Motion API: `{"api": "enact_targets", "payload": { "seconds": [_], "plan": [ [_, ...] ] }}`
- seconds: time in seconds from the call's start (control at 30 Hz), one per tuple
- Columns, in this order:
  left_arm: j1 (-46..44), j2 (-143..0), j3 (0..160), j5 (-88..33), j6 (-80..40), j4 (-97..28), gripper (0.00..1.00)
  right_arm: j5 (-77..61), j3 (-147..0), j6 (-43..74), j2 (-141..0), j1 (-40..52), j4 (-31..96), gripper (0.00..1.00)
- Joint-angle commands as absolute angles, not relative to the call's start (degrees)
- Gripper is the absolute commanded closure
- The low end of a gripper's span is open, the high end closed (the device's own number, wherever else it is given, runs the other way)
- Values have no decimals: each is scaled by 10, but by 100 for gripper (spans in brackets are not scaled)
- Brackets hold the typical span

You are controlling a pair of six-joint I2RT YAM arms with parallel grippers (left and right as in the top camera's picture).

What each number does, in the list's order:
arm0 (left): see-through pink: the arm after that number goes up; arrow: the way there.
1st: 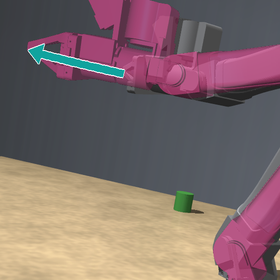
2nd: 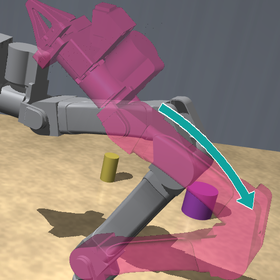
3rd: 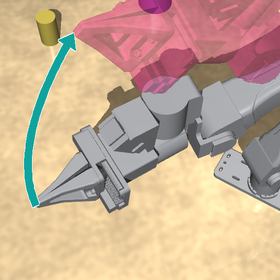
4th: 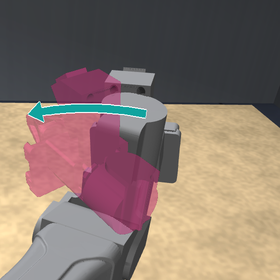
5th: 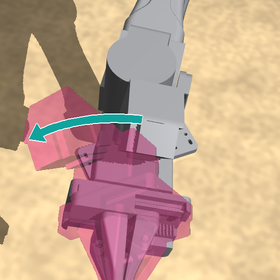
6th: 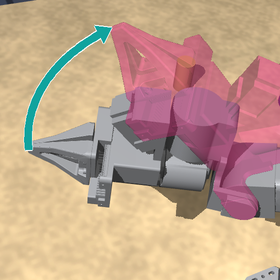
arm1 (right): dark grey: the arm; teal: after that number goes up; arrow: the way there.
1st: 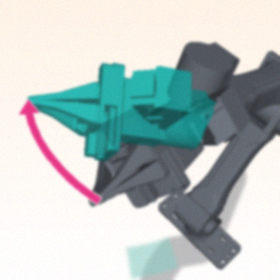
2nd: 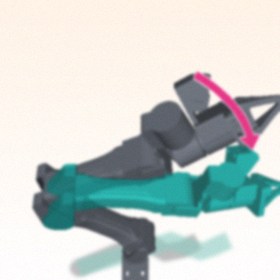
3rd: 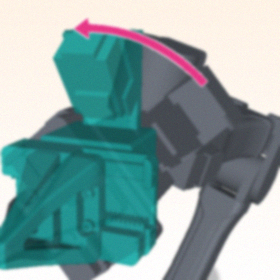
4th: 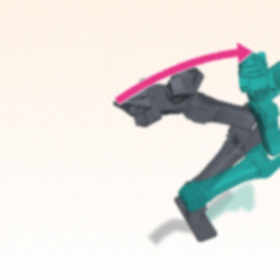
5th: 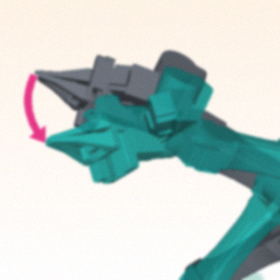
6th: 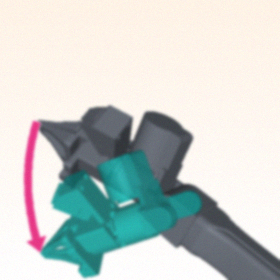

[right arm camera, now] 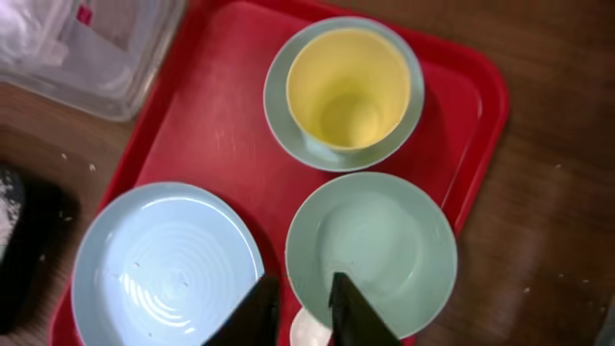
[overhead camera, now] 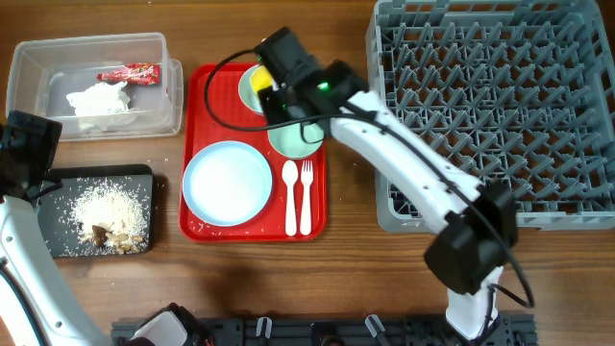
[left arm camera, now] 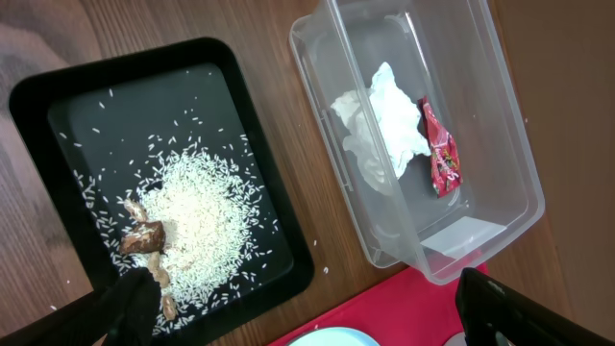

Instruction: Sort waste into correct bins and load items into the dishwasher rack

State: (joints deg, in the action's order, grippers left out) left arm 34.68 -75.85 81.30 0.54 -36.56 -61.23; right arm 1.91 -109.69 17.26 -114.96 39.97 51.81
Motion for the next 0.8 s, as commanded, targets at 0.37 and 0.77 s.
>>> {"api": "enact_targets", "payload": {
  "seconds": [0.37, 0.77],
  "plan": [
    [350, -757, 820, 5, -365, -611, 0, 2, -1094, 105, -1298, 450, 505, 37],
    [350, -757, 820, 5, -365, -611, 0, 51, -1093, 88, -1338, 450, 504, 47]
  ]
}}
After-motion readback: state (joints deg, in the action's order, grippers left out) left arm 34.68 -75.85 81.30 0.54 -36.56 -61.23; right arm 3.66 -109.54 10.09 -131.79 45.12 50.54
